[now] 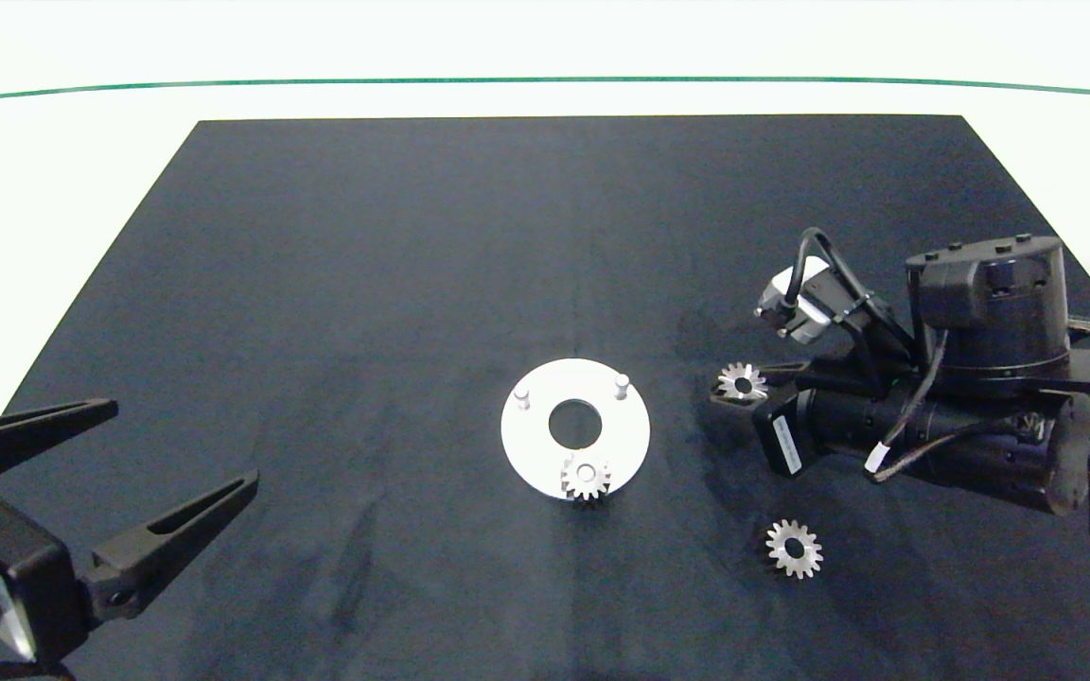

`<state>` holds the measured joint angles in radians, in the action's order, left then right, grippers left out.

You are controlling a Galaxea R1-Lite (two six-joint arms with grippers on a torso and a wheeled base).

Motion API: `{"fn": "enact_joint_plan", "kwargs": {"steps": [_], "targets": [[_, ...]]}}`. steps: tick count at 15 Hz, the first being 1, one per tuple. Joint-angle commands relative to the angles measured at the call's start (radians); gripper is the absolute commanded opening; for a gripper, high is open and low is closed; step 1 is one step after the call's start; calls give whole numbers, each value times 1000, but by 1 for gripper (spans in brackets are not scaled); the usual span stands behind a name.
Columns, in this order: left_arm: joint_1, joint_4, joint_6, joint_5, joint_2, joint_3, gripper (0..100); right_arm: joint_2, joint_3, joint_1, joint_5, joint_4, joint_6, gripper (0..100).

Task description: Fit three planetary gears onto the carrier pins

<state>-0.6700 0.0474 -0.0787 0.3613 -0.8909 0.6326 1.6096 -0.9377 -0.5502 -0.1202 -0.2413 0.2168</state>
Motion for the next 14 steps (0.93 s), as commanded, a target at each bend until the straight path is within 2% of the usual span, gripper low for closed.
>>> {"fn": "enact_joint_plan", "kwargs": {"steps": [1,9,13,14], "targets": [[1,2,2,5,67,-1,100,26,-109,-50,-1,34,-2,16],[13,-3,-4,5,179,-5,100,211,-359,-214,2,122,-7,16],[13,-3,-4,4,194,-17,100,296,-464,-246,4,201,-16,16],[13,-3,-4,5,196,-17,100,305,-489,-246,5,240,-16,16]]}}
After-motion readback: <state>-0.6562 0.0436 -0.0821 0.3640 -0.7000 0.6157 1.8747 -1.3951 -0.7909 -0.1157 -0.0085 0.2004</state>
